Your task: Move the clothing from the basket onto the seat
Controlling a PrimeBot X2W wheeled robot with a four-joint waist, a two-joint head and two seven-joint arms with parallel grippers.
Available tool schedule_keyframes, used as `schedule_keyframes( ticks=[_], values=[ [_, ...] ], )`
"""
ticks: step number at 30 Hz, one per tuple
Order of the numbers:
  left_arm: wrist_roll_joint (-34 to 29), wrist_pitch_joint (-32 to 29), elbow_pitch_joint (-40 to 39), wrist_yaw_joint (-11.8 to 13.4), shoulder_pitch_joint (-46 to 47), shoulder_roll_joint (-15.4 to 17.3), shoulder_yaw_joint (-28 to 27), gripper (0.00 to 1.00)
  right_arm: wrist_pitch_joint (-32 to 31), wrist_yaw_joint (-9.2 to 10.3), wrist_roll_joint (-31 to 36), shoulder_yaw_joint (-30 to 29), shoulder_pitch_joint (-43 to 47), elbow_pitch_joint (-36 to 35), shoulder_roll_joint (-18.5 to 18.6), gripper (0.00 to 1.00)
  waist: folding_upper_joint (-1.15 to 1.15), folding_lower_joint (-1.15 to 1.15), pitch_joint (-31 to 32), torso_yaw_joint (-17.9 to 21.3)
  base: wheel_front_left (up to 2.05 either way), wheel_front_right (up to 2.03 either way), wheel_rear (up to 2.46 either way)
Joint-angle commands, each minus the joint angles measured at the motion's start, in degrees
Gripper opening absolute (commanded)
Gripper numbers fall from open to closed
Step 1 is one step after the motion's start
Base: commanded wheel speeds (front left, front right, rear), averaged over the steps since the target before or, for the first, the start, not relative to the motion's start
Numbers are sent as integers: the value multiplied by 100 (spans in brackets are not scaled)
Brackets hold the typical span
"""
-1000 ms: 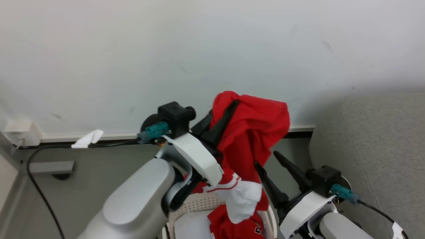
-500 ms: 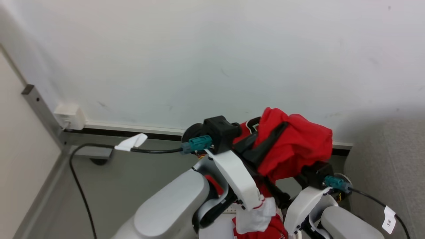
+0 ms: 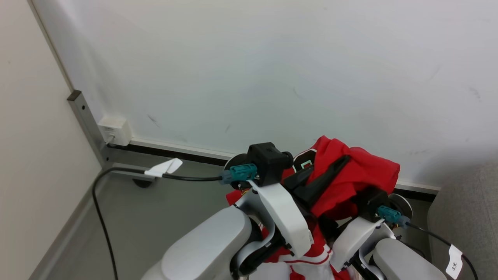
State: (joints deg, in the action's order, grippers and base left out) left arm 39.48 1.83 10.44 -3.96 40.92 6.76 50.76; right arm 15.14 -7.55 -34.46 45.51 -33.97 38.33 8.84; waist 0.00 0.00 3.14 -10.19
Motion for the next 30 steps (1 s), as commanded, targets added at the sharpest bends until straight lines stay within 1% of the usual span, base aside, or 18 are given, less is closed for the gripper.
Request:
schedule_keyframes(
  ticks=[1,6,10,16,23,24,25,26,27,30],
  values=[
    [38,3,-6,24,-54,37,-20,0,-1,12,54,-42,102,-16,9,0,0,0,0,-4,0,0,0],
    [76,29,51,91,-53,102,-104,0,0,12,110,-131,203,-98,7,0,0,0,-18,36,0,0,0],
    [124,96,200,150,-97,214,-218,0,0,12,136,-292,272,-273,27,0,0,0,-46,130,0,0,0],
    [161,228,383,156,-210,305,-270,0,0,12,270,-730,482,-728,121,0,0,0,-90,311,0,0,0],
    [173,367,390,184,-394,418,-262,0,1,12,470,-1185,635,-1154,275,0,0,0,-150,638,0,0,0],
    [175,387,383,192,-423,426,-253,7,0,12,499,-1252,659,-1200,302,0,0,0,-159,703,0,0,0],
    [169,405,371,200,-445,435,-249,45,1,12,520,-1318,679,-1242,327,0,0,0,-167,762,0,0,0],
    [168,401,363,199,-471,441,-237,80,0,12,537,-1388,695,-1290,346,0,0,0,-174,824,0,0,0],
    [174,422,357,208,-504,451,-241,100,0,12,546,-1446,706,-1342,347,0,0,0,-182,901,0,0,0],
    [166,472,330,224,-566,494,-225,100,1,12,584,-1645,719,-1478,413,0,0,0,-212,1121,0,0,0]
  ],
)
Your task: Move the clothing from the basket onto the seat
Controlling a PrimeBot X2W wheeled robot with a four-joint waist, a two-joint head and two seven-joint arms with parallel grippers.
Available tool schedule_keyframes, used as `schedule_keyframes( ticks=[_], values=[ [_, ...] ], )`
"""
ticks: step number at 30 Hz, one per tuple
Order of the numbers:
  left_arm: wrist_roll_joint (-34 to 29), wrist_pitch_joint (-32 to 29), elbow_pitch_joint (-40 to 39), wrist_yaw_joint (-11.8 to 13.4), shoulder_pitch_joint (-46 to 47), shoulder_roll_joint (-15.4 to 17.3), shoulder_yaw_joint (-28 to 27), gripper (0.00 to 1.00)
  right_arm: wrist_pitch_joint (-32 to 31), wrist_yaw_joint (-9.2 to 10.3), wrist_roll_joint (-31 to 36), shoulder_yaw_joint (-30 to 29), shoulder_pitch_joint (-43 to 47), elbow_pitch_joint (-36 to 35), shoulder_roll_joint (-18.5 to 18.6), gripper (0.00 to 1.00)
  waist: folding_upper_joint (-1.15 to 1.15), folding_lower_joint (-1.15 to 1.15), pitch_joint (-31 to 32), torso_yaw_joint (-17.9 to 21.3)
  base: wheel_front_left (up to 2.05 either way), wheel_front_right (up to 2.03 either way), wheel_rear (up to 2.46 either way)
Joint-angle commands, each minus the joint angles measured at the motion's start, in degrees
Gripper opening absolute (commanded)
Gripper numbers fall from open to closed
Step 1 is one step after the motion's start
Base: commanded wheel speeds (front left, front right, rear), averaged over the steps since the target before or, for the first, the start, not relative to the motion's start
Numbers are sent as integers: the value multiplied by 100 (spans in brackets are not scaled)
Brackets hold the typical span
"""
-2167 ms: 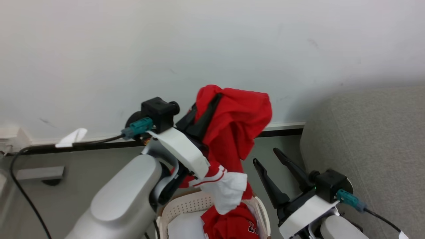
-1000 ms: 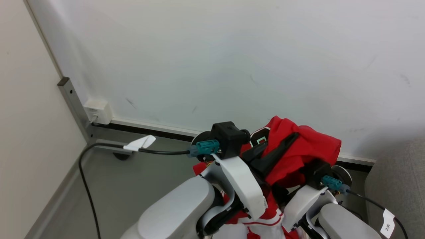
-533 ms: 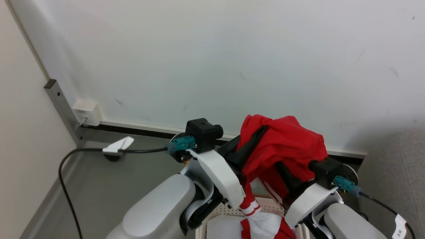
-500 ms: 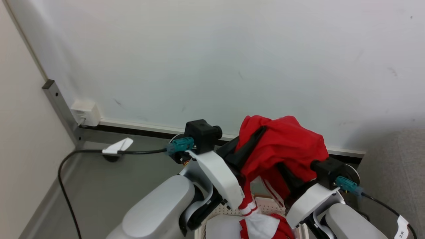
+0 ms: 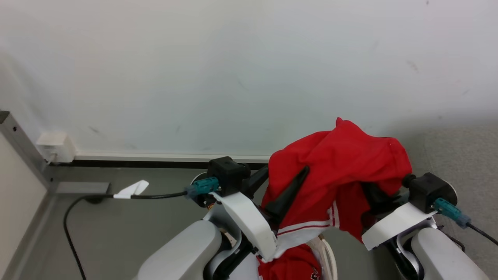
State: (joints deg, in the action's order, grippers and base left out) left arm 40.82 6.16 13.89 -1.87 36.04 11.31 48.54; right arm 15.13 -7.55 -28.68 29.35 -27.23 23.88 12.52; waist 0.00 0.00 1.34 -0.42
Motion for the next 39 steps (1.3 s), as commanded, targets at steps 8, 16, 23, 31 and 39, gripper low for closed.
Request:
schedule_keyframes(
  ticks=[8,16,23,31,39],
  values=[
    [-144,180,-149,46,-173,177,75,100,1,12,200,-595,145,-356,280,0,0,0,-120,812,0,0,0],
    [-390,389,-212,43,-128,308,174,100,1,12,312,-963,261,-625,445,0,0,0,-249,1454,0,0,0],
    [-546,494,-173,62,-91,374,236,100,1,12,386,-1225,448,-872,442,0,0,0,-423,2044,0,0,0],
    [-601,543,-189,44,-45,428,276,100,2,12,491,-1441,600,-1076,342,0,0,0,-632,2508,0,0,0],
    [-695,558,-292,-9,69,478,343,100,2,12,385,-1790,467,-1222,355,0,0,0,-848,2652,0,0,0]
  ],
)
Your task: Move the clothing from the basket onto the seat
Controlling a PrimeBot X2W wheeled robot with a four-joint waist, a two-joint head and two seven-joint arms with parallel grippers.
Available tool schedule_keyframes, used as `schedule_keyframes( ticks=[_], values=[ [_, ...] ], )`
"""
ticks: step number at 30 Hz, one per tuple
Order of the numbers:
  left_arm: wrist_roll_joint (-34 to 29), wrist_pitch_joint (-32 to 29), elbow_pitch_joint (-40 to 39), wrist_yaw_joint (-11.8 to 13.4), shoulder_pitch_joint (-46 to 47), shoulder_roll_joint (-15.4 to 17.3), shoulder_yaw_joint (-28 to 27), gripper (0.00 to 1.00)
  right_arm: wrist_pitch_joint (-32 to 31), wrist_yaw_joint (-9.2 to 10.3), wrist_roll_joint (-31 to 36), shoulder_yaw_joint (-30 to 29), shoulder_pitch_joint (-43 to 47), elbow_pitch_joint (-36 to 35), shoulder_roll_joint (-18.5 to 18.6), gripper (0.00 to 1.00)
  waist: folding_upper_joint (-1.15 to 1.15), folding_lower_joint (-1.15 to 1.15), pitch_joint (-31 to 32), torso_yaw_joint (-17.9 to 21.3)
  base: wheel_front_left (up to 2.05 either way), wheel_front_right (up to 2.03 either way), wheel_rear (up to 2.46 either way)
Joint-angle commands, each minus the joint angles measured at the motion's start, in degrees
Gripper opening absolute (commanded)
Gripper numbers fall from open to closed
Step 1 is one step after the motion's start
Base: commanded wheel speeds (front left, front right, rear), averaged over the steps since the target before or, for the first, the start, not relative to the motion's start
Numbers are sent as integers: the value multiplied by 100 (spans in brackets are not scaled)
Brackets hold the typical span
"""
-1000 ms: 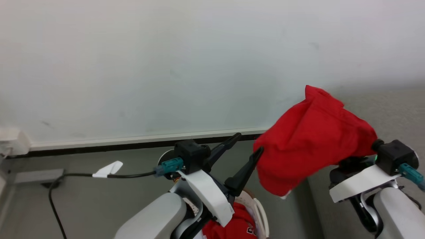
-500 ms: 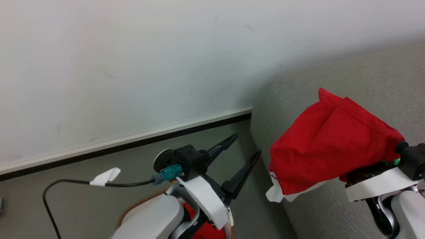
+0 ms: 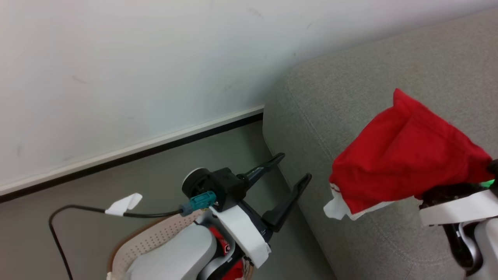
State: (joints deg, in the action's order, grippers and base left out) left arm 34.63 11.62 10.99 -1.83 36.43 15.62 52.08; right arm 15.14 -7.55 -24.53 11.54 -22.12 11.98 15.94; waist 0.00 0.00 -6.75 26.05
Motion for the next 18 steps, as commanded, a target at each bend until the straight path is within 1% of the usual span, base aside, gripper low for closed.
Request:
schedule_keyframes(
  ticks=[1,4,6,8,11,13,14,18],
  values=[
    [-101,4,-24,-19,56,64,1,100,0,12,-46,-49,-97,-48,35,0,0,0,-99,-3,0,0,0],
    [-172,-24,-118,-34,169,104,42,100,0,12,-47,-165,-289,-44,153,0,0,0,-326,-56,0,0,0],
    [-273,-41,-186,-50,272,143,76,100,0,12,-175,-311,-466,-49,188,0,0,0,-534,-124,0,0,0],
    [-357,-93,-264,-74,378,193,112,100,1,12,-179,-479,-656,37,356,0,0,0,-775,-218,0,0,0],
    [-471,-163,-378,-99,564,282,131,100,0,12,-348,-709,-1017,169,542,0,0,0,-1149,-356,0,0,0],
    [-506,-214,-457,-112,679,323,135,100,-1,12,-590,-864,-1233,297,620,0,0,0,-1413,-450,0,0,0],
    [-546,-254,-510,-125,750,336,140,100,-2,12,-619,-947,-1360,371,730,0,0,0,-1570,-501,0,0,0],
    [-632,-381,-664,-143,965,448,111,100,0,12,-806,-1298,-1930,660,958,0,0,0,-2124,-689,0,0,0]
  ],
)
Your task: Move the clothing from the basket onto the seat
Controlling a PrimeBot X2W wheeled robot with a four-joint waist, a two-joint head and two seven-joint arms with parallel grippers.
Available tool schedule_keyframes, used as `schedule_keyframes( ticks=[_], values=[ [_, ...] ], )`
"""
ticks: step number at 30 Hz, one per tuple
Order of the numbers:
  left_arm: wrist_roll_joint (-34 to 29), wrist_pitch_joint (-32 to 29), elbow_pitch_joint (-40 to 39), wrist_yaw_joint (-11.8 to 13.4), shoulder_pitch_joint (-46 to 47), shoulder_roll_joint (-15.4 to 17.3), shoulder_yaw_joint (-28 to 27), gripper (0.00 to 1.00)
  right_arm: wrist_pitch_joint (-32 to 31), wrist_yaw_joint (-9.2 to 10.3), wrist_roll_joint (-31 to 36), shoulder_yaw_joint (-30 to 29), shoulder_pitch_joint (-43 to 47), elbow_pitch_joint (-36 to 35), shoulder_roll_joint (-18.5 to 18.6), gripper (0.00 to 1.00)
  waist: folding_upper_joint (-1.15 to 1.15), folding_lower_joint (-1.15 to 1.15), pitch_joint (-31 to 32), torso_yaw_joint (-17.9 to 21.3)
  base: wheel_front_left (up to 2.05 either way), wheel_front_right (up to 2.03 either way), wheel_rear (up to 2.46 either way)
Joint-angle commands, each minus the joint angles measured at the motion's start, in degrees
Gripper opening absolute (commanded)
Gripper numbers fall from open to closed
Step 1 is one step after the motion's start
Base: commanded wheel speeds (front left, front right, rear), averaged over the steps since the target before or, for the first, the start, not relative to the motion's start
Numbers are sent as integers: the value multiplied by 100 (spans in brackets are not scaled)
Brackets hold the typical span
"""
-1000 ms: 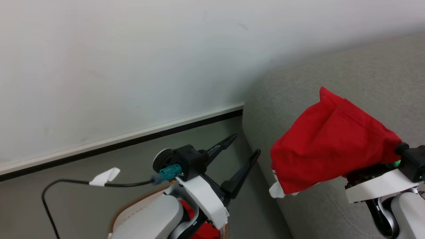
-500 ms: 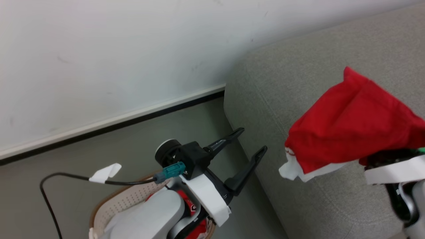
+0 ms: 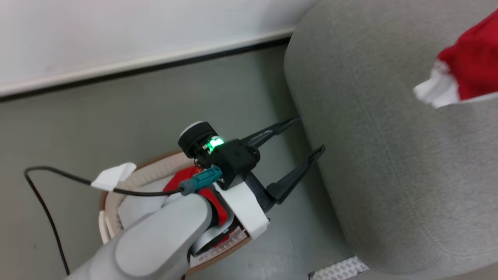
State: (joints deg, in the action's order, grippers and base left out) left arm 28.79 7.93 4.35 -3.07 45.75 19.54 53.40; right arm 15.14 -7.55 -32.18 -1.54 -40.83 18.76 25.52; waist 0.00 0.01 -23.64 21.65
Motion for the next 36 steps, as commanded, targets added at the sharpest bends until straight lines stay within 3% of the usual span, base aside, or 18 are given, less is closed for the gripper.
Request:
schedule_keyframes(
  ticks=[1,10,20,21,23,25,28,36],
  values=[
    [-47,-35,-48,0,62,81,-33,100,0,12,-76,-100,-196,72,88,0,0,-1,-575,-297,0,0,0],
    [-174,-92,-274,46,302,289,-122,100,-24,12,221,-860,-1187,1179,749,0,0,-1,-1503,-791,0,0,0],
    [-57,155,-146,115,211,289,-204,100,-934,12,471,-569,-1629,3012,924,0,0,-1,-1640,-1125,0,0,0],
    [-50,179,-131,121,199,287,-211,100,-1079,12,480,-498,-1642,3156,925,8,0,-1,-1621,-1143,0,0,0],
    [-18,208,-97,133,178,284,-226,100,-1458,12,383,-374,-1666,3465,844,34,0,-1,-1583,-1159,0,0,0],
    [7,240,-62,141,156,275,-232,100,-1719,12,308,-225,-1681,3648,817,48,0,-1,-1546,-1157,0,0,0],
    [42,254,-26,162,127,265,-225,100,-1932,12,201,12,-1686,3734,822,100,0,-1,-1484,-1133,0,0,0],
    [134,324,127,183,-25,259,-213,100,-2123,12,74,583,-1536,3672,953,100,0,-1,-1100,-1003,0,0,0]
  ],
)
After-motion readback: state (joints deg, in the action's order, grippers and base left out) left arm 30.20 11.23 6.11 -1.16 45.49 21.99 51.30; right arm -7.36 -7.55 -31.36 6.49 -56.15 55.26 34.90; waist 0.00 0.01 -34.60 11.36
